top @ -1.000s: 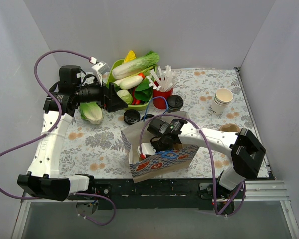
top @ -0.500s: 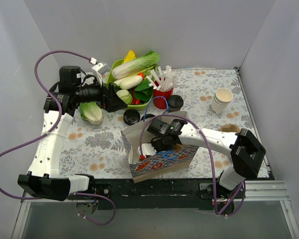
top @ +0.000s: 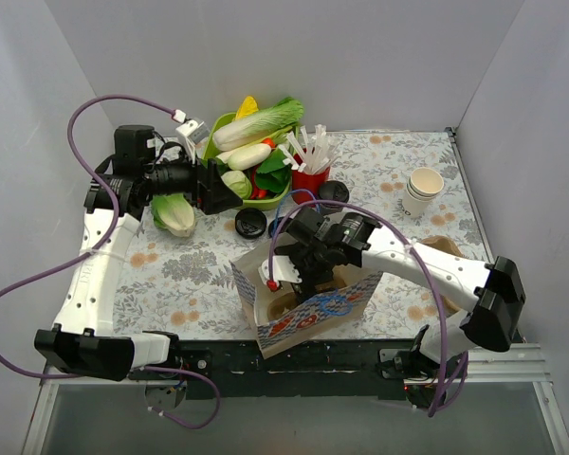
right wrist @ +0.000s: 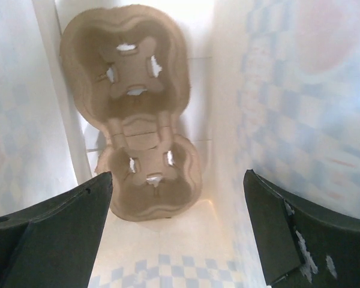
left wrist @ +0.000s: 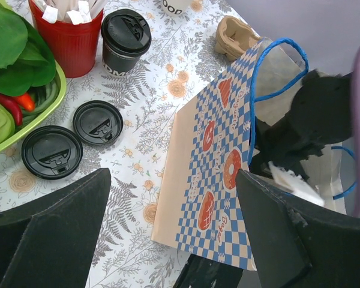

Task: Pack the takeout coffee

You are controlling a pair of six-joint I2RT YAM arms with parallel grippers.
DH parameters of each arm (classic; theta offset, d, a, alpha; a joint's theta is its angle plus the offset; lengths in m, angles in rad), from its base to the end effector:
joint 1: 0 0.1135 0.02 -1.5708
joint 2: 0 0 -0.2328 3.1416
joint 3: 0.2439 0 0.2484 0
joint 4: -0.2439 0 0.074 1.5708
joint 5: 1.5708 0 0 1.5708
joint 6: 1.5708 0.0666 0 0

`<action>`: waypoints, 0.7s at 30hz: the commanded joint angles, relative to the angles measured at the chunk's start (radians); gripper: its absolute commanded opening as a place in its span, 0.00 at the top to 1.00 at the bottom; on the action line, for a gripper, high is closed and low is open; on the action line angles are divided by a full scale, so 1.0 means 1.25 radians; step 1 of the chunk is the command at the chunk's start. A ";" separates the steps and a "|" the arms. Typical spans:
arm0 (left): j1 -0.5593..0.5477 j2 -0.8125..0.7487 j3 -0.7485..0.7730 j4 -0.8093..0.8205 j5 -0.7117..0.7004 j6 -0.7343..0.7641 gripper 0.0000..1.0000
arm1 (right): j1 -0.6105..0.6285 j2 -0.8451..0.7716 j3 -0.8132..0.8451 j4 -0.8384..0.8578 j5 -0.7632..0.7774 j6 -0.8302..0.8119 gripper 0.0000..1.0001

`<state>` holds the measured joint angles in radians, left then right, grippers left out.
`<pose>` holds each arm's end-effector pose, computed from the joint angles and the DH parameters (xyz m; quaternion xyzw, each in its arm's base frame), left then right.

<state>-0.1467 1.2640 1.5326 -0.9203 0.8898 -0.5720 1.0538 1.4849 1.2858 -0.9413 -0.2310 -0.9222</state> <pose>0.2480 -0.0890 0.3869 0.0159 0.8311 -0.5019 0.2391 0.1380 0.2736 0.2304 -0.8238 0.5135 0.1263 0.2043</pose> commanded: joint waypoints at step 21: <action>-0.092 0.010 0.026 -0.098 0.178 0.122 0.12 | -0.078 -0.183 0.424 0.055 0.122 0.216 0.02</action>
<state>-0.1898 1.2644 1.5349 -0.9756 1.0607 -0.4603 1.0172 1.2808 1.7374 -0.9474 -0.1345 -0.7666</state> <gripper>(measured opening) 0.871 0.981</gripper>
